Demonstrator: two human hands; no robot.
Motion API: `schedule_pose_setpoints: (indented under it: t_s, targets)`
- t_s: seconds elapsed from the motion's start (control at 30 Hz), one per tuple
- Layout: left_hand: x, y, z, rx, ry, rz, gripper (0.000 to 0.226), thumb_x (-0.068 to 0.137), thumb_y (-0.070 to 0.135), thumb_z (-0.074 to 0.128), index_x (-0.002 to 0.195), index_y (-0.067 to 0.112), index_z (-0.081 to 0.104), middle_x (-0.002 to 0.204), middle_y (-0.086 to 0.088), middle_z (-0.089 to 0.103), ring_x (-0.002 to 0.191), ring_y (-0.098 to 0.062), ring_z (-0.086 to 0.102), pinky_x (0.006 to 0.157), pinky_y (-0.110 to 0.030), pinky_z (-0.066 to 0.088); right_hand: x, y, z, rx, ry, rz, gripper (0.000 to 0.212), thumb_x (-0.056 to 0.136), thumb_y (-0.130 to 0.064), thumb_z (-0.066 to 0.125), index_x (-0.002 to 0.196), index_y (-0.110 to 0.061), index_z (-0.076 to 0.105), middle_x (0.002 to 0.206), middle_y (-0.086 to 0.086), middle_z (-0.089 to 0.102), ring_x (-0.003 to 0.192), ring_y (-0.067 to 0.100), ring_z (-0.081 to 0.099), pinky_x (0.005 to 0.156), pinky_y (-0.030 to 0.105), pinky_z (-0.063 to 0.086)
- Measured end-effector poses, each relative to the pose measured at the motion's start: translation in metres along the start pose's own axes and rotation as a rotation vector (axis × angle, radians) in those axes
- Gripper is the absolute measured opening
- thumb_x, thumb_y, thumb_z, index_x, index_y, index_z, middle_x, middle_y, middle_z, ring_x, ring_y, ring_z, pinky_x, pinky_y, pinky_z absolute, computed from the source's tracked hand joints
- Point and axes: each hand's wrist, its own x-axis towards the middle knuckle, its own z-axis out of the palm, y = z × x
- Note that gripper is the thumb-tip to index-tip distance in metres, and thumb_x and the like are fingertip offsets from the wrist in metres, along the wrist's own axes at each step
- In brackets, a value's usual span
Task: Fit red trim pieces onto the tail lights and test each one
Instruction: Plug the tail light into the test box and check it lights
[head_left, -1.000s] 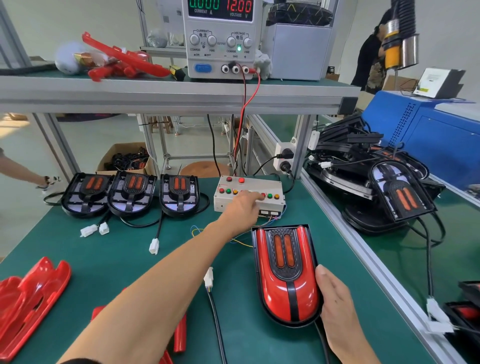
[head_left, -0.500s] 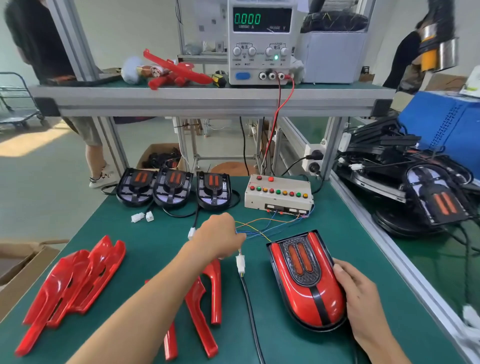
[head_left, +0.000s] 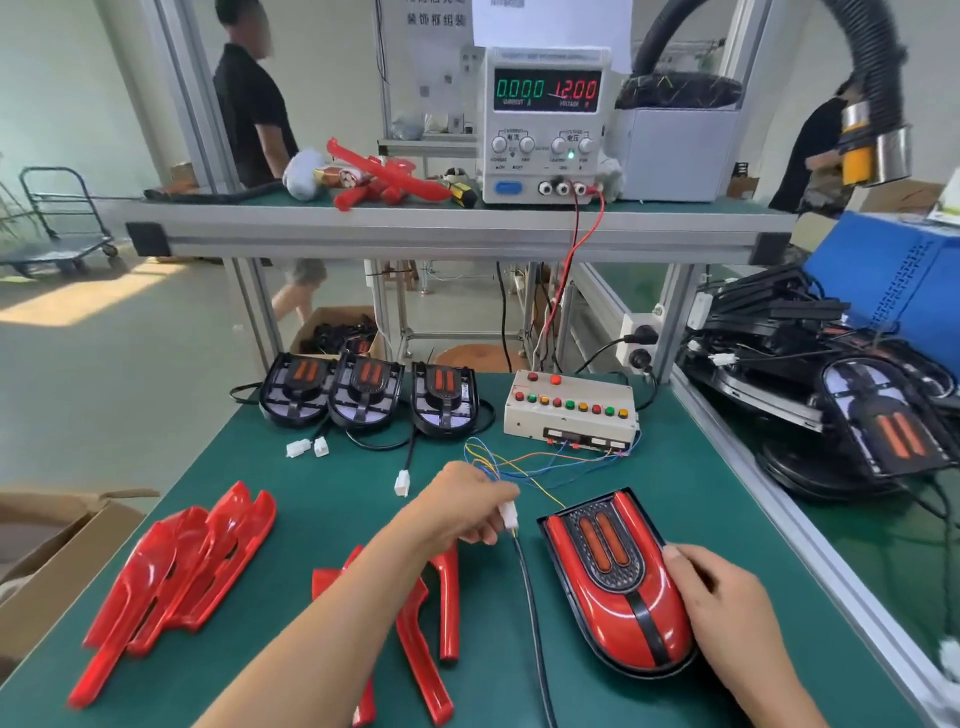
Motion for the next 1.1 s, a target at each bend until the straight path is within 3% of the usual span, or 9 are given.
schedule_pose_setpoints:
  t_s: [0.13, 0.2, 0.3, 0.4, 0.7, 0.8, 0.93, 1.03, 1.1]
  targets:
    - [-0.004, 0.002, -0.005, -0.093, -0.098, -0.016, 0.022, 0.093, 0.025, 0.063, 0.079, 0.007, 0.066, 0.061, -0.007, 0.065, 0.043, -0.015, 0.054, 0.042, -0.018, 0.035, -0.006, -0.022, 0.000, -0.298, 0.146, -0.134, 0.025, 0.093, -0.035, 0.068, 0.112, -0.020, 0.074, 0.102, -0.010, 0.060, 0.094, 0.015, 0.060, 0.084, 0.034, 0.045]
    - [-0.004, 0.003, -0.004, -0.077, -0.102, -0.007, 0.022, 0.091, 0.023, 0.063, 0.076, 0.007, 0.066, 0.060, -0.006, 0.064, 0.042, -0.014, 0.052, 0.043, -0.018, 0.036, -0.018, -0.049, 0.011, -0.364, 0.215, -0.302, 0.024, 0.089, -0.036, 0.071, 0.107, -0.021, 0.073, 0.098, -0.007, 0.059, 0.093, 0.019, 0.059, 0.084, 0.038, 0.049]
    - [-0.005, 0.008, 0.001, -0.078, -0.085, 0.020, 0.025, 0.088, 0.022, 0.062, 0.066, 0.011, 0.063, 0.058, -0.005, 0.062, 0.041, -0.014, 0.046, 0.044, -0.019, 0.032, -0.031, -0.087, 0.044, -0.539, 0.118, -0.460, 0.023, 0.089, -0.051, 0.067, 0.094, -0.028, 0.066, 0.087, -0.011, 0.061, 0.085, 0.017, 0.061, 0.070, 0.033, 0.050]
    - [-0.007, 0.011, 0.005, -0.120, -0.078, 0.057, 0.029, 0.085, 0.021, 0.063, 0.057, 0.017, 0.057, 0.053, -0.003, 0.059, 0.040, -0.013, 0.040, 0.044, -0.021, 0.028, -0.024, -0.105, 0.079, -0.798, -0.041, -0.401, 0.042, 0.094, -0.065, 0.045, 0.100, -0.026, 0.061, 0.098, -0.006, 0.062, 0.100, 0.019, 0.063, 0.073, 0.035, 0.049]
    - [-0.005, -0.002, 0.009, -0.111, -0.019, 0.012, 0.033, 0.079, 0.018, 0.067, 0.050, 0.019, 0.049, 0.044, 0.002, 0.048, 0.043, -0.017, 0.028, 0.044, -0.020, 0.018, -0.018, -0.110, 0.099, -0.955, -0.087, -0.386, 0.038, 0.105, -0.043, 0.036, 0.100, -0.022, 0.067, 0.100, 0.001, 0.074, 0.095, 0.027, 0.071, 0.065, 0.035, 0.043]
    - [-0.007, -0.001, 0.007, 0.071, -0.027, -0.007, 0.031, 0.070, 0.026, 0.063, 0.041, 0.016, 0.060, 0.042, 0.002, 0.048, 0.039, -0.018, 0.036, 0.038, -0.015, 0.026, -0.023, -0.109, 0.101, -0.931, -0.123, -0.378, 0.029, 0.097, -0.040, 0.056, 0.084, -0.019, 0.071, 0.084, 0.002, 0.075, 0.078, 0.028, 0.073, 0.056, 0.034, 0.046]
    - [-0.009, 0.003, 0.004, 0.212, -0.048, 0.002, 0.025, 0.068, 0.030, 0.057, 0.053, 0.014, 0.068, 0.048, -0.004, 0.062, 0.038, -0.021, 0.053, 0.042, -0.019, 0.044, -0.023, -0.113, 0.097, -0.955, -0.095, -0.437, 0.036, 0.053, -0.032, 0.094, 0.050, -0.020, 0.060, 0.048, -0.001, 0.059, 0.043, 0.023, 0.060, 0.033, 0.026, 0.037]
    - [-0.009, 0.005, 0.007, 0.297, -0.012, 0.025, 0.028, 0.073, 0.028, 0.051, 0.059, 0.007, 0.065, 0.054, -0.012, 0.069, 0.043, -0.021, 0.061, 0.061, -0.027, 0.060, -0.018, -0.112, 0.103, -0.882, -0.169, -0.461, 0.023, 0.087, -0.038, 0.071, 0.079, -0.016, 0.070, 0.082, 0.003, 0.069, 0.082, 0.025, 0.068, 0.061, 0.034, 0.050]
    - [-0.009, 0.005, 0.010, 0.275, -0.020, 0.013, 0.029, 0.079, 0.026, 0.049, 0.063, 0.004, 0.061, 0.058, -0.016, 0.070, 0.047, -0.024, 0.066, 0.066, -0.030, 0.062, -0.011, -0.102, 0.106, -0.853, -0.159, -0.467, 0.030, 0.101, -0.038, 0.047, 0.099, -0.016, 0.067, 0.102, 0.004, 0.065, 0.101, 0.026, 0.063, 0.075, 0.034, 0.044]
